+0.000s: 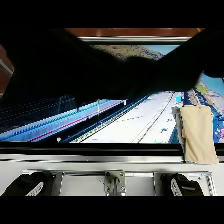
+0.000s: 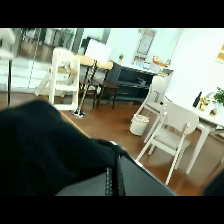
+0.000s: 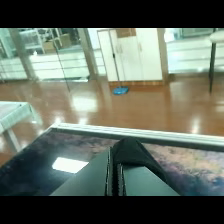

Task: Fold the shirts.

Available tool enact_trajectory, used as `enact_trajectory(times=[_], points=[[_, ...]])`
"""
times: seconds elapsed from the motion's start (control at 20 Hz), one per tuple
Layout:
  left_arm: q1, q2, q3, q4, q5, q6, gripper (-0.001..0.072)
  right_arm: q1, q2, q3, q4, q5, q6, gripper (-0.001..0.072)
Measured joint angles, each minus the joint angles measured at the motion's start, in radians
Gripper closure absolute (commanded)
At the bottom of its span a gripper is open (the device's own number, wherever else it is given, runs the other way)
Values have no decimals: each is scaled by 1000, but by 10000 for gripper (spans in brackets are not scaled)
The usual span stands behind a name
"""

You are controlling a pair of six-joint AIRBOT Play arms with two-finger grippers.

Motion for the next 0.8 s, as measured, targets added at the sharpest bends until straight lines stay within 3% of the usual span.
enact_trajectory(times=[0.2,0.6,0.7,0.8], points=[[0,59,11,73,-134,-16,673,0,50,57,-116,152,92,643],[0,156,-53,386,-572,-248,673,0,23,84,-341,589,258,643],[0,171,-121,430,-601,-303,672,0,-24,64,-370,662,282,643],[0,165,-199,471,-547,-348,671,0,-94,30,-380,676,290,643]])
